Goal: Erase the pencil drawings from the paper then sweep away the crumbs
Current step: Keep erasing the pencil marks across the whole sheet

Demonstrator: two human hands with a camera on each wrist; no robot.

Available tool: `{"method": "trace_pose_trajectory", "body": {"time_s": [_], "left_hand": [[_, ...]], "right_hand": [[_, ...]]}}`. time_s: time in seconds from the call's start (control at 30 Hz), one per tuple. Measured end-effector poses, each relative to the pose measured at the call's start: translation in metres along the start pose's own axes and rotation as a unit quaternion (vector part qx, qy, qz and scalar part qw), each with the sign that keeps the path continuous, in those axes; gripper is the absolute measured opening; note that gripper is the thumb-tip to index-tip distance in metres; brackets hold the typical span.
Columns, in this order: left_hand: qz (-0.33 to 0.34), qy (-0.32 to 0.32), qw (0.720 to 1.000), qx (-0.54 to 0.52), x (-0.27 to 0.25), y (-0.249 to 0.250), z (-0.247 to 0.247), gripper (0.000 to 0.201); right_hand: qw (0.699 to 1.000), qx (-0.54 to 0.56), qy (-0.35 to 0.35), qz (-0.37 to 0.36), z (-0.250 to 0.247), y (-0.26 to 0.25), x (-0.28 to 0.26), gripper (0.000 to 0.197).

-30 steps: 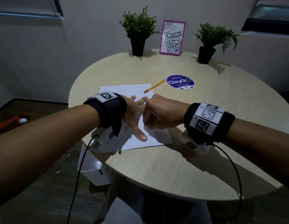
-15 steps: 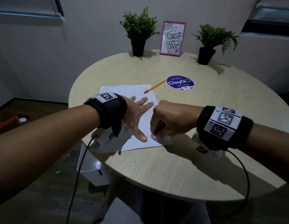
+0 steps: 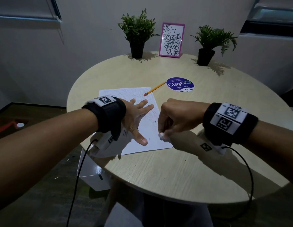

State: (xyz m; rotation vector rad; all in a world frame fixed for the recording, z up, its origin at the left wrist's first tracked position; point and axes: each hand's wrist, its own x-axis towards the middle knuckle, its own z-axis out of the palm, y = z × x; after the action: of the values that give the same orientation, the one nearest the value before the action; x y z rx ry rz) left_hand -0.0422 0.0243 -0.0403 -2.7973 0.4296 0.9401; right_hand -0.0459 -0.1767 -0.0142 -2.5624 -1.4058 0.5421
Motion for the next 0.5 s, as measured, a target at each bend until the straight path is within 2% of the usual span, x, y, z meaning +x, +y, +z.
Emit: {"method": "trace_pose_trajectory", "body": {"time_s": [0.07,0.13,0.23,0.4,0.43,0.5], "left_hand": [[0.000,0.001,1.000,-0.002,-0.002,0.001,-0.001,0.147],[0.000,0.000,1.000,-0.002,-0.003,0.001,-0.001,0.148],[0.004,-0.003,1.000,0.001,-0.002,0.000,-0.001,0.150],[-0.001,-0.007,1.000,0.007,-0.001,0.002,-0.001,0.151],[0.000,-0.003,1.000,0.008,-0.001,0.002,0.000,0.150],[-0.001,0.003,1.000,0.010,-0.002,0.002,-0.001,0.147]], "right_hand": [[0.997,-0.029,0.069,0.010,-0.004,0.008,0.012,0.009],[0.994,-0.036,0.100,0.032,-0.005,0.013,0.022,0.013],[0.995,-0.020,0.082,0.055,0.000,0.015,0.017,0.012],[0.999,0.000,-0.001,0.036,0.003,0.007,-0.007,0.005],[0.999,-0.009,0.003,0.034,0.001,0.007,-0.005,0.006],[0.997,-0.029,0.059,0.036,-0.003,0.012,0.005,0.009]]}}
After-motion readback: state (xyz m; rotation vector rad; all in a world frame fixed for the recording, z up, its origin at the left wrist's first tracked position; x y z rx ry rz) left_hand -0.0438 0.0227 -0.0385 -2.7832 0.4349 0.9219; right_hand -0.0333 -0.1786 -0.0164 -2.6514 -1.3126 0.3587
